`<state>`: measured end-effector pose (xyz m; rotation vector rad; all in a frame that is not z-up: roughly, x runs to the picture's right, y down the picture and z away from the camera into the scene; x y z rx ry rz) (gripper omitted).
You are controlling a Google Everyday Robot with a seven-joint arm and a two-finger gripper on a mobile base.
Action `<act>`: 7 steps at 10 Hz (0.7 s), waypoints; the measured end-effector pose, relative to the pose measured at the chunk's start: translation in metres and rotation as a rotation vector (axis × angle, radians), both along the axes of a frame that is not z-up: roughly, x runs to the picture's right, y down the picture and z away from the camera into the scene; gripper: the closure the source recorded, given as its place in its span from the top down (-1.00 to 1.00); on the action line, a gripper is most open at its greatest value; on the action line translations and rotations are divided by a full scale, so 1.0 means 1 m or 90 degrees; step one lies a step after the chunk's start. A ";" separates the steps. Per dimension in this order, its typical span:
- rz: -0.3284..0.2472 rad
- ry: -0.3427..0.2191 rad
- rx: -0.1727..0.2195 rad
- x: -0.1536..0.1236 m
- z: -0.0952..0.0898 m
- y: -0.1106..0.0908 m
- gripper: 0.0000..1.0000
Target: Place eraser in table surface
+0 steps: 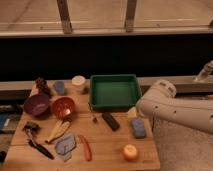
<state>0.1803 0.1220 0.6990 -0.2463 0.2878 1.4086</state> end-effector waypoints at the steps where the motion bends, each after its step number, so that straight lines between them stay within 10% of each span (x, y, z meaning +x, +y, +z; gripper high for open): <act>1: 0.000 0.000 0.001 0.000 0.000 0.000 0.57; 7: -0.080 -0.015 0.016 -0.061 -0.003 0.004 0.57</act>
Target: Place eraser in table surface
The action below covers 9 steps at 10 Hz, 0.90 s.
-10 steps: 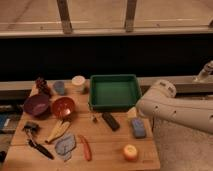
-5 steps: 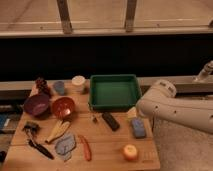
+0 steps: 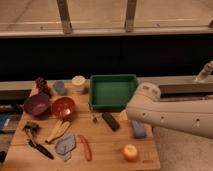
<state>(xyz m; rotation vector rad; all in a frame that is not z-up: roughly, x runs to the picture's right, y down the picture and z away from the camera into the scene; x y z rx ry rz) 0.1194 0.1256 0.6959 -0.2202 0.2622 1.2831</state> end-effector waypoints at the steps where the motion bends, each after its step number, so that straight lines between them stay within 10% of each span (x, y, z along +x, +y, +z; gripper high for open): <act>1: -0.018 -0.007 0.000 -0.018 0.000 0.000 0.57; 6: -0.104 -0.035 -0.035 -0.068 0.019 0.020 0.57; 9: -0.211 -0.113 -0.045 -0.076 0.034 0.018 0.57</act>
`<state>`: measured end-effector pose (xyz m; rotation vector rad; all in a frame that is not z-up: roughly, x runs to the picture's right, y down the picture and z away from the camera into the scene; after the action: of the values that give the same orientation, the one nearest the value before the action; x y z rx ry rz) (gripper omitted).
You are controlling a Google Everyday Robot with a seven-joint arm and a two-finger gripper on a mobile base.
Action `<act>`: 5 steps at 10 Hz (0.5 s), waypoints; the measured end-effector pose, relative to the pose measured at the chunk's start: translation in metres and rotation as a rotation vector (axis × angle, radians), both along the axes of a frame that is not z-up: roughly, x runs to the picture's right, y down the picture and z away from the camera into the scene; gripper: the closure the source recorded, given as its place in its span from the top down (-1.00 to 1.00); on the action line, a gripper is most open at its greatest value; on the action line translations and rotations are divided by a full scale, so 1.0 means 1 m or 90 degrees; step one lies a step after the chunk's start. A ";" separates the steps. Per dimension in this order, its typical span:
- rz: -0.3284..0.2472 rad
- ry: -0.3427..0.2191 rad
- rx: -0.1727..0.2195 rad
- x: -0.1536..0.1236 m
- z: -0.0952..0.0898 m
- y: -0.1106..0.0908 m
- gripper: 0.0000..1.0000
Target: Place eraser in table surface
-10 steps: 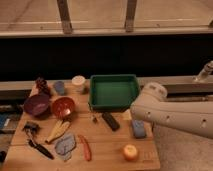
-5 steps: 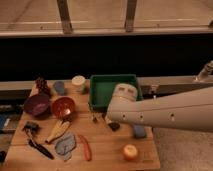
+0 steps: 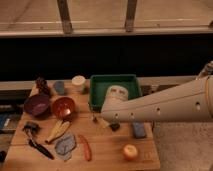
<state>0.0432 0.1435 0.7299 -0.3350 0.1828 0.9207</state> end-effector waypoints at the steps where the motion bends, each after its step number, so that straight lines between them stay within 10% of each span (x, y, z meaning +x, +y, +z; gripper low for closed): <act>1: -0.022 -0.031 -0.004 -0.003 0.006 -0.007 0.57; 5: -0.073 -0.102 -0.023 -0.018 0.023 -0.032 0.57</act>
<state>0.0256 0.1120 0.7527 -0.4259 0.0698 0.7749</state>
